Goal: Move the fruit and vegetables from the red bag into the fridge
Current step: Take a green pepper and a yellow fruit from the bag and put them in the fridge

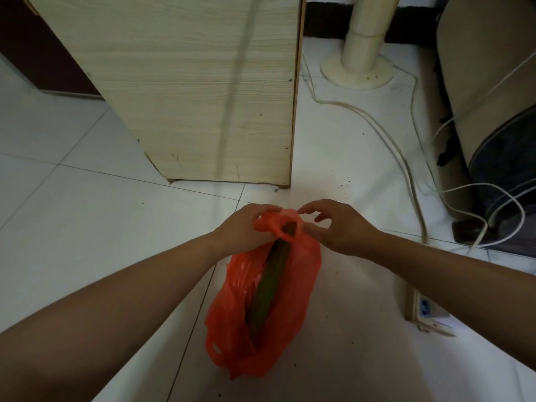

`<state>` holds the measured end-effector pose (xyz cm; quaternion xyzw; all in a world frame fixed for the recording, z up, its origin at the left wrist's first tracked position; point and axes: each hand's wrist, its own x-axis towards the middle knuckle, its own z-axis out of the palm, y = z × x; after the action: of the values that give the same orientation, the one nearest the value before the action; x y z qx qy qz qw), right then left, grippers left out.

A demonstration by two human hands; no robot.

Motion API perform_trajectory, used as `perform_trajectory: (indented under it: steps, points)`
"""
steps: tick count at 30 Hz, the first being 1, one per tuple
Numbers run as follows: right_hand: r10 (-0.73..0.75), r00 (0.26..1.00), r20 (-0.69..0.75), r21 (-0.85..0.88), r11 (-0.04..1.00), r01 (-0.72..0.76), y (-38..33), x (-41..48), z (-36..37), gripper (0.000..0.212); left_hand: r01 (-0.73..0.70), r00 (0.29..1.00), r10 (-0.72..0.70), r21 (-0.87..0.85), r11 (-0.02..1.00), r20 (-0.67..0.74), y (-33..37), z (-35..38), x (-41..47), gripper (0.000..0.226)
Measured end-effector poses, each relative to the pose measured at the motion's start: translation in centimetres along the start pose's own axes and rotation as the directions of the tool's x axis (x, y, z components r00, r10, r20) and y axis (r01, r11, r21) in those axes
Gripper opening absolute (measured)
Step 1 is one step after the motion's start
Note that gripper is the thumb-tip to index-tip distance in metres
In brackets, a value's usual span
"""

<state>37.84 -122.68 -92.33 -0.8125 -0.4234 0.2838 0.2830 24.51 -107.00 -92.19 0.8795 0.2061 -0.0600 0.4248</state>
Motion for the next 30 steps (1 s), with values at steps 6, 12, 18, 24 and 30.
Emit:
perform_trajectory:
  steps: [6, 12, 18, 24, 30]
  points:
    - [-0.155, 0.977, 0.145, -0.132, 0.976, 0.175, -0.8, 1.7, 2.2, 0.066, 0.146, 0.989, -0.147, -0.032, 0.989, -0.013, -4.3, 0.6, -4.0, 0.065]
    - [-0.190, 0.906, 0.378, -0.326, 0.889, 0.322, -0.3, 4.6, 5.5, 0.063, 0.332, 0.943, -0.332, -0.009, 0.943, -0.026, -10.8, 5.2, -9.1, 0.090]
    - [-0.065, 0.886, 0.460, -0.373, 0.891, 0.259, 1.5, 6.3, 7.6, 0.060, 0.501, 0.863, -0.505, -0.084, 0.861, -0.032, -11.3, 7.1, -10.6, 0.113]
    - [0.050, 0.921, 0.387, -0.452, 0.880, 0.142, 3.5, 3.6, 6.2, 0.061, 0.446, 0.895, -0.445, -0.109, 0.888, 0.038, -10.9, 5.5, -8.5, 0.080]
    - [0.273, 0.930, 0.246, -0.478, 0.869, -0.128, 4.4, -0.3, 2.7, 0.063, 0.228, 0.949, -0.203, 0.083, 0.970, -0.241, -9.5, 2.4, -3.8, 0.060]
